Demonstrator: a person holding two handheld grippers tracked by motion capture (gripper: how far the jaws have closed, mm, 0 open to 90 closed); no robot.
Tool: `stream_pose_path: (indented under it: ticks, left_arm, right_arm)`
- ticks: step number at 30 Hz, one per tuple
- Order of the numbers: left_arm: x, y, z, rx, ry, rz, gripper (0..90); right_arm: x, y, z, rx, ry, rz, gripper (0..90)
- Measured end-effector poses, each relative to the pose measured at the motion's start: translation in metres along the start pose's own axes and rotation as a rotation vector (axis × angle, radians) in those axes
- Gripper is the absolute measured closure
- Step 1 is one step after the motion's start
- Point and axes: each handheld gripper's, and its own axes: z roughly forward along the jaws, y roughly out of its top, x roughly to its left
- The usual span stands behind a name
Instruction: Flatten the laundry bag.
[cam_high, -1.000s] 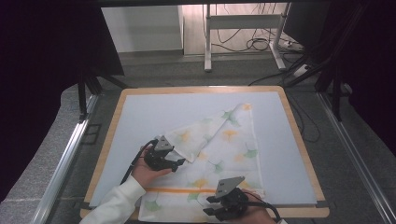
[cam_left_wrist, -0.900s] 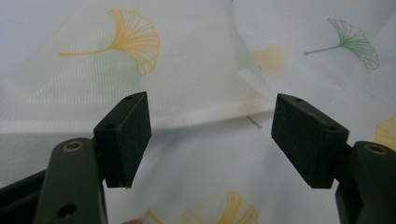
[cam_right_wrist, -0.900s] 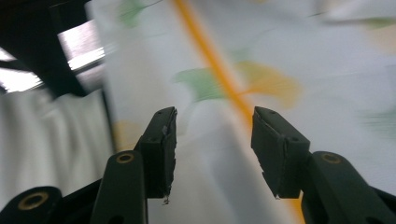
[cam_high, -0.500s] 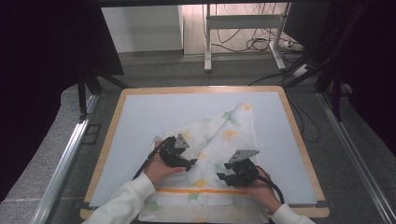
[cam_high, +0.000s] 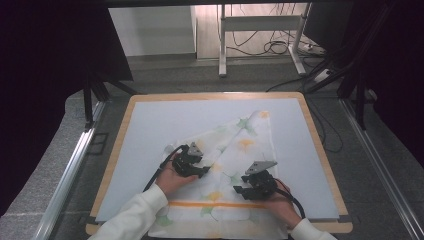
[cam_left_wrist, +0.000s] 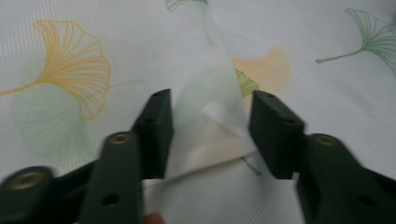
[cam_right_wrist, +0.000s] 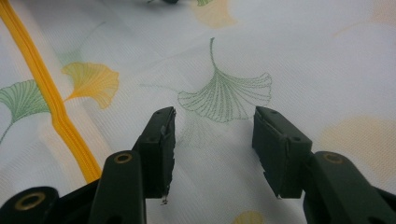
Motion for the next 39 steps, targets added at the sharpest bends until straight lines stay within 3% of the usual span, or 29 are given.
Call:
stream_pose_path:
  ticks: [6, 8, 16, 23, 28, 31, 39]
  left_arm:
    - [0.004, -0.001, -0.002, 0.001, 0.011, 0.016, 82.0]
    - [0.005, -0.001, -0.003, 0.003, 0.003, 0.013, 85.9]
    - [0.013, 0.000, -0.013, -0.046, -0.007, -0.003, 87.0]
    - [0.030, 0.009, -0.029, -0.101, -0.023, -0.027, 86.9]
    - [0.046, 0.018, -0.038, -0.147, 0.020, -0.053, 86.9]
    - [0.063, 0.024, -0.044, -0.174, 0.053, -0.085, 86.9]
    - [0.111, 0.024, -0.046, -0.174, 0.142, -0.159, 86.9]
  right_arm:
    - [0.001, -0.001, 0.000, 0.003, -0.015, -0.012, 49.8]
    - [0.001, -0.001, 0.000, 0.003, -0.018, -0.017, 50.0]
    - [0.000, -0.001, 0.000, 0.001, -0.027, -0.027, 50.0]
    - [-0.002, -0.001, -0.001, 0.000, -0.029, -0.023, 50.0]
    - [-0.003, -0.002, -0.002, 0.000, -0.032, -0.022, 50.0]
    - [-0.004, -0.002, -0.002, -0.001, -0.033, -0.023, 50.0]
    - [-0.004, -0.003, -0.002, 0.000, -0.030, -0.022, 50.0]
